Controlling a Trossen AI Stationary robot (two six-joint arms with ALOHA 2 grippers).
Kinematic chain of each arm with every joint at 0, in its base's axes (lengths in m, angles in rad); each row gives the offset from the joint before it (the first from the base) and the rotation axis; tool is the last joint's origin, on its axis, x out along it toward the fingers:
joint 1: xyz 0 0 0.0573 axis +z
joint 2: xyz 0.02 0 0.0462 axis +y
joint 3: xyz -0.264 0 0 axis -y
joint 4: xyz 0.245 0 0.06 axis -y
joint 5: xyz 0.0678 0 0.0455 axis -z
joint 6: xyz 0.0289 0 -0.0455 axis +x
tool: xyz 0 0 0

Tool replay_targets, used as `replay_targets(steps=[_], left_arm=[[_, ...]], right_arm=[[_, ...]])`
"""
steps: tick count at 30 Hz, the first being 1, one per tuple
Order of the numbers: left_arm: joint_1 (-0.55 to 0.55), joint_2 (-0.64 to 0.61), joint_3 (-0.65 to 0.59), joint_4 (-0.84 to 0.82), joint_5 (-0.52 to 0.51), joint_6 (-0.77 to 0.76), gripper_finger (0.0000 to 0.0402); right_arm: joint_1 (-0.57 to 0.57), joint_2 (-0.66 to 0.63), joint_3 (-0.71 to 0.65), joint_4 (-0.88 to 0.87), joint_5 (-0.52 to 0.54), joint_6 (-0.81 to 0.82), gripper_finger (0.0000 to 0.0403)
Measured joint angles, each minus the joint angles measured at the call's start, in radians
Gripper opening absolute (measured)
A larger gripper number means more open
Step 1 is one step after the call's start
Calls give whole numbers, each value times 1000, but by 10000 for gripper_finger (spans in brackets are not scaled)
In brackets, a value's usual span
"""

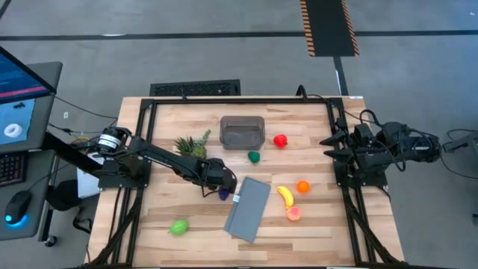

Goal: Pick and placing Produce into tupperware
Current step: Put the grapes into the black bin

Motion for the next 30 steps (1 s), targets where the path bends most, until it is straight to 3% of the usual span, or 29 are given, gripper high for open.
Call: replay_targets(steps=[30], left_arm=[[-1,67,13,59,96,25,331]], right_arm=[[0,0,0,-2,0,13,187]])
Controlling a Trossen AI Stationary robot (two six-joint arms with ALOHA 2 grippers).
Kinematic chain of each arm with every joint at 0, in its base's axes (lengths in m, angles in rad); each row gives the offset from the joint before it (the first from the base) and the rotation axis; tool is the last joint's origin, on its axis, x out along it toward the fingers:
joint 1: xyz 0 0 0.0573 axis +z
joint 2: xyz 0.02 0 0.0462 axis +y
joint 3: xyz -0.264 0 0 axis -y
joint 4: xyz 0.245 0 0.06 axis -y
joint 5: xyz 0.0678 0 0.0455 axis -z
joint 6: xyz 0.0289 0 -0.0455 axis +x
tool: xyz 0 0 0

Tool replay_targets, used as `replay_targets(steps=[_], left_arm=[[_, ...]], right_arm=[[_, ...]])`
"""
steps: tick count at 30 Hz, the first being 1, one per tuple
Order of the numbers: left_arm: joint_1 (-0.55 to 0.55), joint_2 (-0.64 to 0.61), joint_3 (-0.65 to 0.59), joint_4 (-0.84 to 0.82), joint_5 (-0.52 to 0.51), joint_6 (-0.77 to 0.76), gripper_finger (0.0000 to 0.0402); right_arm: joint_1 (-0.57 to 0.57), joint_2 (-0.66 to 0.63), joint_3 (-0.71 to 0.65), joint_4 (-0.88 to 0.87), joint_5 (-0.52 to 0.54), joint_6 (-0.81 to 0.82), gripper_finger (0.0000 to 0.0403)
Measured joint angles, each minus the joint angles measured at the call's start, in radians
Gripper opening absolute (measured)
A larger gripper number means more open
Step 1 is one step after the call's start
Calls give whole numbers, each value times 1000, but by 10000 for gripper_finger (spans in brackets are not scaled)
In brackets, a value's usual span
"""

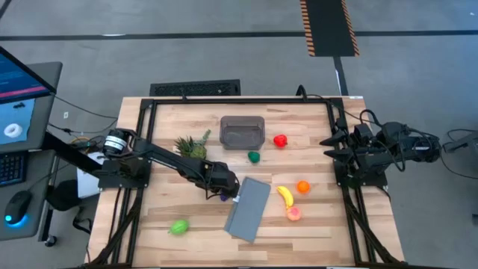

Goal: Pick and placing Produce into tupperware
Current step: Put the grapes into the black bin

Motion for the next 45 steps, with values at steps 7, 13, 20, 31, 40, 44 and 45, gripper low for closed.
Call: replay_targets(steps=[7,13,20,31,40,44,45], left_arm=[[-6,66,49,-19,35,26,331],[-6,114,136,-120,42,86,331],[8,118,150,-137,23,107,331],[6,117,150,-130,5,98,331],[5,116,150,-134,-5,89,295],[5,116,150,-134,-4,90,270],[5,116,150,-135,-4,90,266]], right_arm=[[0,1,0,-10,0,11,187],[0,2,0,-7,0,14,186],[0,2,0,-7,0,29,186],[2,2,0,-8,-1,31,186],[2,2,0,-8,-1,38,186],[2,2,0,-8,-1,38,186],[2,2,0,-8,-1,38,186]])
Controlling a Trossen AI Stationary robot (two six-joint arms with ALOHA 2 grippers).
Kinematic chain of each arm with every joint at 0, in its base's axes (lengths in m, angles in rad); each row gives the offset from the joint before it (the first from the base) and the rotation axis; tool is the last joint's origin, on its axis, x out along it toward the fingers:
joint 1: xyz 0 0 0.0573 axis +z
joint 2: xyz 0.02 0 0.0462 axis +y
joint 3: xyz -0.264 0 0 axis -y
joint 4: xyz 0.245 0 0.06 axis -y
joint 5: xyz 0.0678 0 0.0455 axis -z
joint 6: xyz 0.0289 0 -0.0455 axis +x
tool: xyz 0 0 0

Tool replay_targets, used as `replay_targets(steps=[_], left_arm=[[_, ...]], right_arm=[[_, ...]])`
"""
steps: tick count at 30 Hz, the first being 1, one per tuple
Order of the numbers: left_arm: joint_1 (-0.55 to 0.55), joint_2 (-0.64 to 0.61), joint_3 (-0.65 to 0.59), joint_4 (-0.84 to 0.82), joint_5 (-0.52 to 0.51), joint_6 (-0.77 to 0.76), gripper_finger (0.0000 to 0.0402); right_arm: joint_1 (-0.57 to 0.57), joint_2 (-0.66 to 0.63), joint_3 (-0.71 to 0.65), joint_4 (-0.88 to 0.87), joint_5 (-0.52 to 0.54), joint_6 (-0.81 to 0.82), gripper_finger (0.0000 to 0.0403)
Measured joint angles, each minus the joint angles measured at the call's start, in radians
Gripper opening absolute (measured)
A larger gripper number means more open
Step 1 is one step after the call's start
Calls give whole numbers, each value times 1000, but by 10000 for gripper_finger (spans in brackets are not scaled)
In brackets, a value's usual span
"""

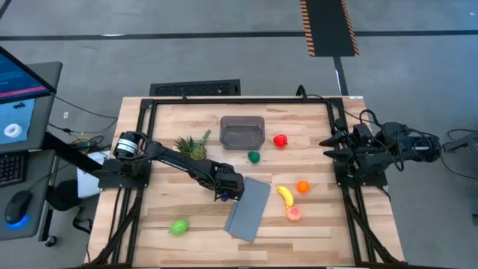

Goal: Pick and placing Produce into tupperware
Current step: Put the grapes into the black bin

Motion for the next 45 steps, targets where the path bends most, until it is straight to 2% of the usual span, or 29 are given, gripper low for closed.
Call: replay_targets(steps=[13,34,38,45], left_arm=[[0,-2,0,-11,0,-3,234],[-2,-11,3,-26,28,-10,232],[-2,-15,60,-103,5,21,232],[12,-16,202,-258,-92,104,232]], right_arm=[[0,0,0,-6,0,0,186],[0,0,0,-6,0,0,186],[0,0,0,-7,0,0,186],[0,0,0,-7,0,0,186]])
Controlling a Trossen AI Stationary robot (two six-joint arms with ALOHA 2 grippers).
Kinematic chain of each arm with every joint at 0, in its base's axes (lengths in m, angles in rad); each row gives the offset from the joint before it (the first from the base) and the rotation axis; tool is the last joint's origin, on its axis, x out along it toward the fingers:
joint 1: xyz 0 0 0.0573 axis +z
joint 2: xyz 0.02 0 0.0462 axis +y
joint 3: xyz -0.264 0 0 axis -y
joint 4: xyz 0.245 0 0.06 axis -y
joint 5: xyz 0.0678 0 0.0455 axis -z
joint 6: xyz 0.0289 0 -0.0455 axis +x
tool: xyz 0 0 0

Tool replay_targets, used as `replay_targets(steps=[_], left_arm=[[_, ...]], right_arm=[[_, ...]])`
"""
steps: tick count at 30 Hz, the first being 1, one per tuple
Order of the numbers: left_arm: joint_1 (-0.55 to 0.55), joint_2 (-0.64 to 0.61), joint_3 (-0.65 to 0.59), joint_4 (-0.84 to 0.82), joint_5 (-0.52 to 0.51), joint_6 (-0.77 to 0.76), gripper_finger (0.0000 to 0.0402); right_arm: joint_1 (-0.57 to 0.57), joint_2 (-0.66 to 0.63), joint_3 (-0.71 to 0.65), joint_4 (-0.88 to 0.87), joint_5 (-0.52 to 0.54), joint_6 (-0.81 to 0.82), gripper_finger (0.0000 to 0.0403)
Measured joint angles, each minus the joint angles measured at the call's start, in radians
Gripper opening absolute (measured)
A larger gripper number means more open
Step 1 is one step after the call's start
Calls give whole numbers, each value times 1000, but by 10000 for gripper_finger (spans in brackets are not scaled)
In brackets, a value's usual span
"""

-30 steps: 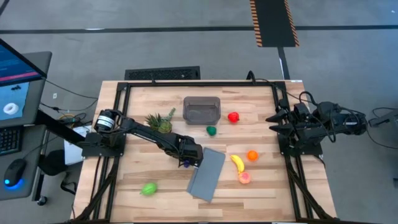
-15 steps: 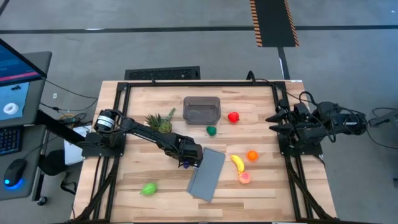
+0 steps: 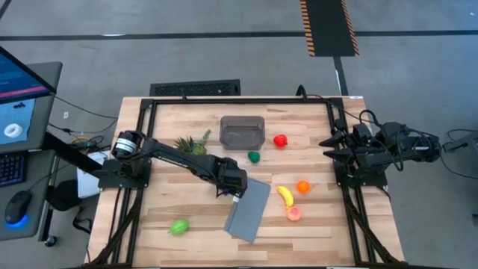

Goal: Pick and placing Produce into tupperware
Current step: Put the grapes into the black bin

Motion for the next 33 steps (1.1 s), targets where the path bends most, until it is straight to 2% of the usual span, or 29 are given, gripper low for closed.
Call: replay_targets(steps=[10,15,20,33], left_arm=[[58,0,213,-173,-183,167,229],[94,0,283,-216,-239,275,222],[138,0,322,-215,-247,370,221],[294,0,326,-214,-238,569,220]], right_arm=[[0,0,0,0,0,11,186],[0,0,0,-2,0,20,186],[0,0,0,-17,0,25,186],[0,0,0,-22,0,52,186]])
